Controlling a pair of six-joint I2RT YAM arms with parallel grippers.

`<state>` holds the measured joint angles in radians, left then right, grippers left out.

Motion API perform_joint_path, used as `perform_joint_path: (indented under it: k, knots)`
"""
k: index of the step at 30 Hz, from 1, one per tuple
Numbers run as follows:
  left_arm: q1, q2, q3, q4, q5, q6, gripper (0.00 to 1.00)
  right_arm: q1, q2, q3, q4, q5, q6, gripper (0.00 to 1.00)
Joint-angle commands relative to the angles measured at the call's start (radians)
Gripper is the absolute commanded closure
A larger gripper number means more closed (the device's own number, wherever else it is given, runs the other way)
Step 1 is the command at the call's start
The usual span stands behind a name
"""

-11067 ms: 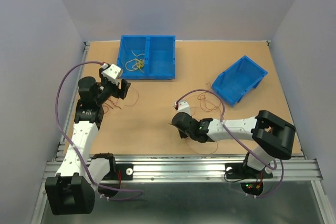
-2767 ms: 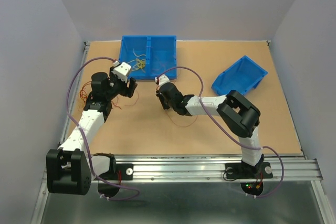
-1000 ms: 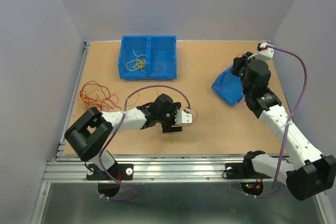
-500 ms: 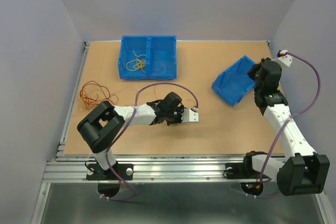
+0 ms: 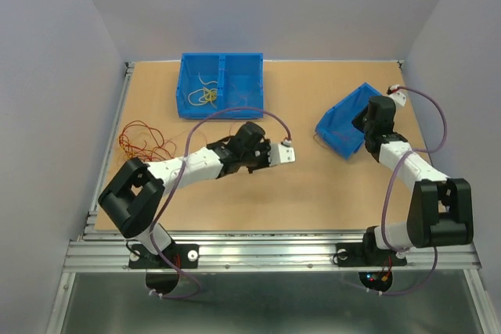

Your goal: Untangle the cables

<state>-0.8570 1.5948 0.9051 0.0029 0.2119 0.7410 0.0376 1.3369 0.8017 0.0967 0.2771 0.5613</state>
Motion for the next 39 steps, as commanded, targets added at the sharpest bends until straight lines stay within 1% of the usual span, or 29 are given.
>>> perform_joint_path:
  k: [1, 2, 3, 4, 6, 7, 9, 10, 12, 13, 16, 17, 18, 22, 23, 26, 29, 32, 33, 35, 36, 39]
  knots:
    - [0.100, -0.091, 0.162, -0.001, 0.040, -0.046, 1.00, -0.008, 0.070, 0.051, 0.072, -0.018, 0.017, 0.81]
    - [0.116, -0.087, 0.190, -0.001, 0.046, -0.057, 1.00, -0.010, 0.076, 0.056, 0.071, -0.016, 0.015, 0.57]
    - [0.133, -0.067, 0.218, -0.036, 0.050, -0.061, 1.00, -0.010, 0.076, 0.060, 0.070, -0.013, 0.012, 0.46]
    - [0.148, -0.056, 0.274, -0.040, 0.052, -0.066, 1.00, -0.008, 0.064, 0.059, 0.070, -0.012, 0.012, 0.38]
    - [0.208, -0.012, 0.333, -0.043, 0.064, -0.092, 1.00, -0.010, 0.044, 0.056, 0.067, -0.013, 0.005, 0.38]
    - [0.228, 0.007, 0.401, -0.047, 0.075, -0.101, 1.00, -0.008, 0.032, 0.054, 0.069, -0.013, 0.003, 0.38]
    - [0.275, 0.052, 0.478, -0.063, 0.077, -0.112, 1.00, -0.010, -0.007, 0.047, 0.067, -0.047, -0.003, 0.37]
    - [0.289, 0.101, 0.555, -0.084, 0.075, -0.115, 1.00, -0.010, -0.021, 0.036, 0.067, -0.065, -0.009, 0.36]
    - [0.312, 0.151, 0.622, -0.096, 0.069, -0.120, 1.00, -0.010, -0.057, 0.022, 0.066, -0.116, -0.015, 0.34]
    - [0.334, 0.200, 0.650, -0.104, 0.069, -0.127, 1.00, -0.007, -0.070, 0.016, 0.066, -0.130, -0.020, 0.32]
    - [0.363, 0.319, 0.802, -0.148, 0.069, -0.127, 1.00, -0.007, -0.114, -0.009, 0.066, -0.183, -0.024, 0.31]
    - [0.369, 0.350, 0.831, -0.158, 0.064, -0.129, 1.00, -0.005, -0.128, -0.021, 0.066, -0.202, -0.024, 0.31]
    - [0.375, 0.405, 0.878, -0.158, 0.055, -0.130, 1.00, -0.001, -0.157, -0.025, 0.066, -0.208, -0.024, 0.31]
    - [0.423, 0.510, 0.971, -0.104, 0.020, -0.182, 1.00, 0.005, -0.217, -0.051, 0.063, -0.230, -0.029, 0.31]
    - [0.444, 0.527, 1.033, -0.104, 0.021, -0.210, 1.00, 0.007, -0.241, -0.058, 0.058, -0.242, -0.031, 0.31]
    - [0.463, 0.574, 1.107, -0.118, -0.020, -0.226, 1.00, 0.011, -0.263, -0.091, 0.049, -0.271, -0.035, 0.31]
    - [0.461, 0.625, 1.152, -0.185, -0.048, -0.212, 1.00, 0.024, -0.252, -0.113, 0.038, -0.306, -0.044, 0.31]
    - [0.460, 0.691, 1.198, -0.228, -0.081, -0.213, 1.00, 0.045, -0.240, -0.110, 0.012, -0.285, -0.057, 0.31]
    - [0.461, 0.705, 1.207, -0.234, -0.086, -0.213, 1.00, 0.050, -0.228, -0.101, 0.000, -0.256, -0.061, 0.31]
    - [0.460, 0.729, 1.223, -0.253, -0.072, -0.213, 1.00, 0.073, -0.211, -0.075, -0.028, -0.236, -0.078, 0.30]
    - [0.460, 0.723, 1.221, -0.256, -0.056, -0.215, 0.91, 0.084, -0.188, -0.065, -0.057, -0.213, -0.087, 0.31]
    - [0.460, 0.686, 1.184, -0.242, -0.029, -0.221, 0.75, 0.159, -0.141, -0.015, -0.136, -0.133, -0.129, 0.32]
